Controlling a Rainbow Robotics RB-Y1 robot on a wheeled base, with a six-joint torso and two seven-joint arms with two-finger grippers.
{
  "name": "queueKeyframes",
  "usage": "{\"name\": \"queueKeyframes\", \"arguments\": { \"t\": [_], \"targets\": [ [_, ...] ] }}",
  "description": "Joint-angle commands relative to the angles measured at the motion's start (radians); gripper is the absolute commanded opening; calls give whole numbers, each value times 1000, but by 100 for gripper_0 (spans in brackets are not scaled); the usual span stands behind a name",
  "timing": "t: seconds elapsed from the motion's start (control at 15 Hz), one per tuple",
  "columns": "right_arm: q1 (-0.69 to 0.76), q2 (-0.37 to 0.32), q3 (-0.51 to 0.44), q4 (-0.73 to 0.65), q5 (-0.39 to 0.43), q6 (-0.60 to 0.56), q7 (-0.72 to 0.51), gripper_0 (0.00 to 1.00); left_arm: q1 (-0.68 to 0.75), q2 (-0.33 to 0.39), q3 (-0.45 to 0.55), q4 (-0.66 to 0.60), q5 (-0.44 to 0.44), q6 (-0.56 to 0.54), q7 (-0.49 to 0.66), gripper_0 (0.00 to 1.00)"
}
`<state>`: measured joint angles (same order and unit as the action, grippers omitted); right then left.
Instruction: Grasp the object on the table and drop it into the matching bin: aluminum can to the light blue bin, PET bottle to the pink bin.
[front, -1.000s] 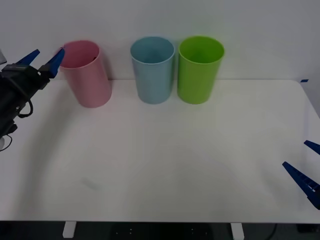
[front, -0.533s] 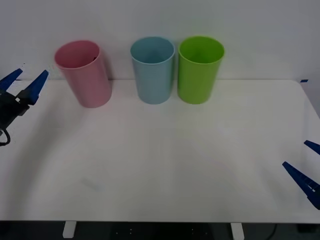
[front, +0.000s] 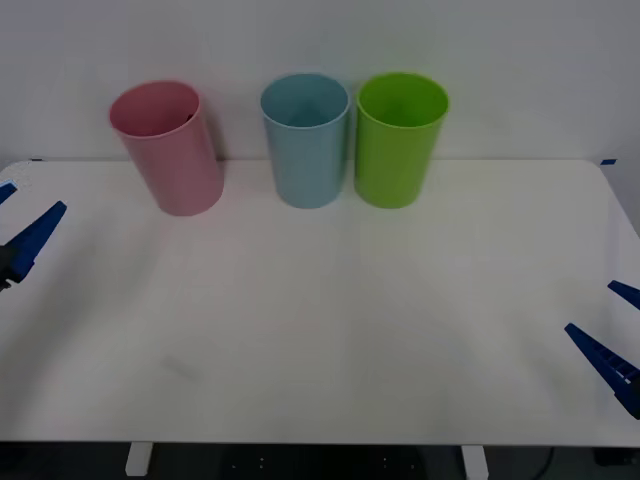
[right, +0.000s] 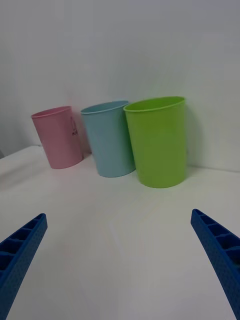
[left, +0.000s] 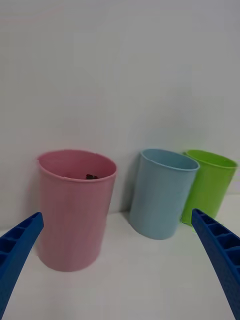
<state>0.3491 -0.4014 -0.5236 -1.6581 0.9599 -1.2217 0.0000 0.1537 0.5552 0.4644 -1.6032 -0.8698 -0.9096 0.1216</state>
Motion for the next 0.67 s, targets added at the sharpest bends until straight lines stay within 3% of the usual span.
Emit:
{"name": "queueKeyframes", "arguments": {
  "t": [0.07,0.47,0.67],
  "targets": [
    [0,0,0,0,0,0,0,100,47,5,36,0,-1,-64,-22,100],
    [0,0,0,0,0,0,0,100,171,18,57,2,3,-124,-191,100],
    [0,0,0,0,0,0,0,100,201,18,57,2,5,-126,-208,100]
  ]
}}
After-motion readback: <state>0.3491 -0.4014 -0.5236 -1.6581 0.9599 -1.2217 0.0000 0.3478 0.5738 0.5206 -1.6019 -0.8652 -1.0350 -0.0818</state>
